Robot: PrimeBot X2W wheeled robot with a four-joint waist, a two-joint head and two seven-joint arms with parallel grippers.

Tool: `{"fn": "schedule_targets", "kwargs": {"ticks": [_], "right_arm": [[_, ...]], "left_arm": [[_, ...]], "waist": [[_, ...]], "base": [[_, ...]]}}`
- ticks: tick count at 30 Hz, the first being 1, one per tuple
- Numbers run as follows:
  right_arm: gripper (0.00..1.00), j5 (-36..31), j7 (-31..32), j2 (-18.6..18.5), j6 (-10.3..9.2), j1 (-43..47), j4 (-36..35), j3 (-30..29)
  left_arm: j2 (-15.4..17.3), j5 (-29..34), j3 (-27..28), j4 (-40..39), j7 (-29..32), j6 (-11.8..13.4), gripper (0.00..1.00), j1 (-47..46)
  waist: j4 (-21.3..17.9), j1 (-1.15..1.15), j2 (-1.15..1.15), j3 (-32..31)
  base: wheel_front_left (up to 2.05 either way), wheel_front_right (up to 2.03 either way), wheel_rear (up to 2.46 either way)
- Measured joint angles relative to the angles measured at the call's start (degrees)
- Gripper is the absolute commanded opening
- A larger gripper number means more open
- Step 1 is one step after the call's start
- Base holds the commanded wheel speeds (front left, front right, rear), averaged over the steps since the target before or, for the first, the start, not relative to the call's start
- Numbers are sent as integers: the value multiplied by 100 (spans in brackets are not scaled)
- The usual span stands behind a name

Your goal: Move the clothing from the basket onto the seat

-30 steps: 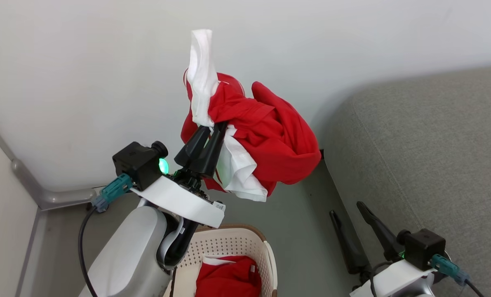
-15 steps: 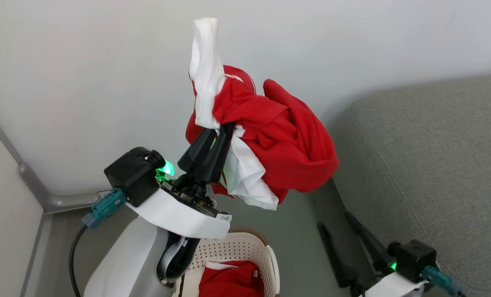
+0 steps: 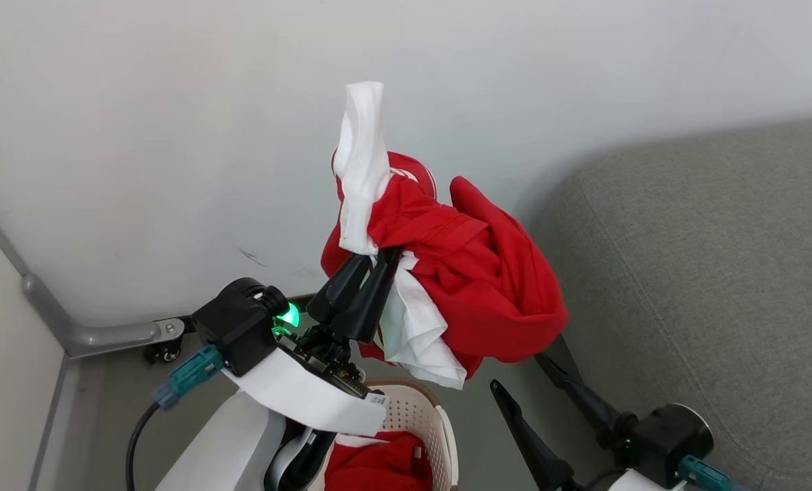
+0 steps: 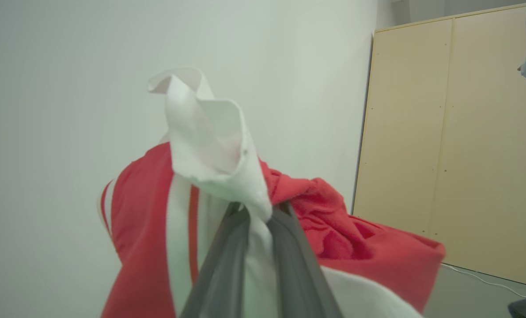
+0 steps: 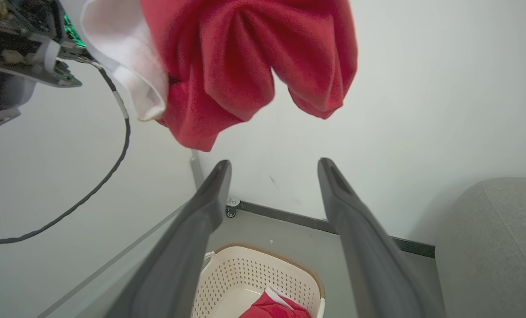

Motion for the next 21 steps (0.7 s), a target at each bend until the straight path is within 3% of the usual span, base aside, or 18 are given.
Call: {"fn": "schedule_targets", "kwargs": {"ticks": [14,21], "right_arm": [[100,-568,-1,-291,0,-10,-972,188],[100,-812,-1,-299,0,64,-896,45]], "left_arm": [[187,-27,73,219,0,0,0,286],[198,-30,0,260,0,0,0,346]], "waist": [[-83,0,0,-30],[-95,0,0,-41]], "base": [[0,0,0],[0,0,0]]}}
